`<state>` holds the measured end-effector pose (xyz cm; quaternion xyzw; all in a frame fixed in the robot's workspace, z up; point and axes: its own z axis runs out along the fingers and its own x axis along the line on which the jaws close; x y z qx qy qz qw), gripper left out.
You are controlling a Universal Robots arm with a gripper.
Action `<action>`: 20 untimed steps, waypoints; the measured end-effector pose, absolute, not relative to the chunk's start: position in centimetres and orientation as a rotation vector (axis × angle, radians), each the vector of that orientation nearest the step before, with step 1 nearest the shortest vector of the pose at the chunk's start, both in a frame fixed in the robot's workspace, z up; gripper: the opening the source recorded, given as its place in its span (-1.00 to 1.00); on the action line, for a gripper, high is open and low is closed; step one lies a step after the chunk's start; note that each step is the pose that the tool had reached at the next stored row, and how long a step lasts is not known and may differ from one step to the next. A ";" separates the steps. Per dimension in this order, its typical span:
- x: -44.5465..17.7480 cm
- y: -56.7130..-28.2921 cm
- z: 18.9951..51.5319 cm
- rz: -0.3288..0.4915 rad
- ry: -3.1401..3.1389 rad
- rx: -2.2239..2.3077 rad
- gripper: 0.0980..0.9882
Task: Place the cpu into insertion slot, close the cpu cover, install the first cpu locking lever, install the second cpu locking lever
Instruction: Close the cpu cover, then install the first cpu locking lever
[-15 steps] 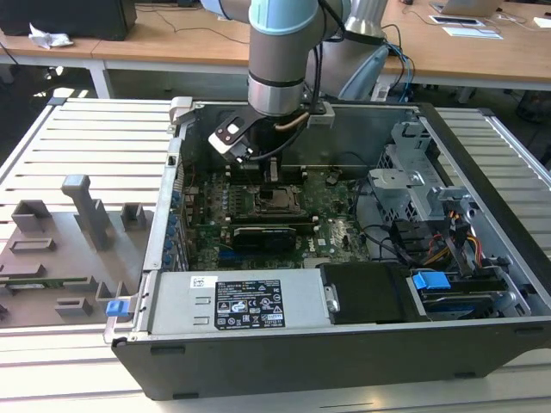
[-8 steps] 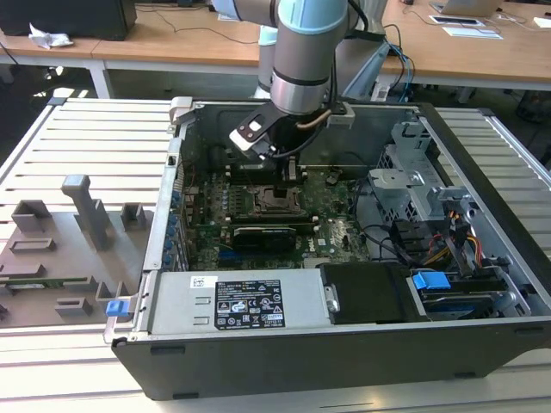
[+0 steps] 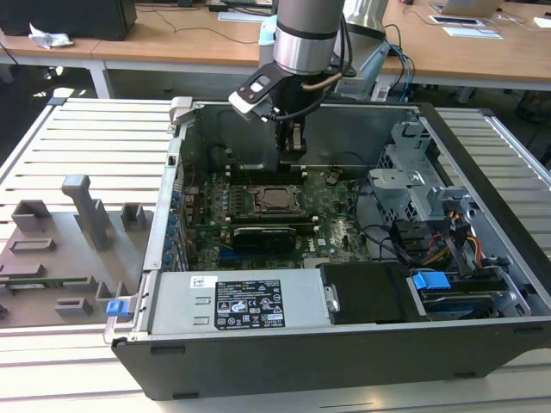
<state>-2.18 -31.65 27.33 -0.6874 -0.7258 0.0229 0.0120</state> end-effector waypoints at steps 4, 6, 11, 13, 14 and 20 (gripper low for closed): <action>-2.2 -31.7 27.4 0.072 -2.263 -2.143 -0.98; -2.2 -31.7 27.4 0.072 -2.263 -2.143 -0.98; -2.2 -31.7 27.4 0.072 -2.264 -2.142 -0.98; -2.2 -31.7 27.4 0.073 -2.306 -2.099 -0.98; -2.2 -31.7 27.4 0.073 -2.339 -2.062 -0.98; -2.2 -31.7 27.4 0.077 -2.575 -1.770 -0.98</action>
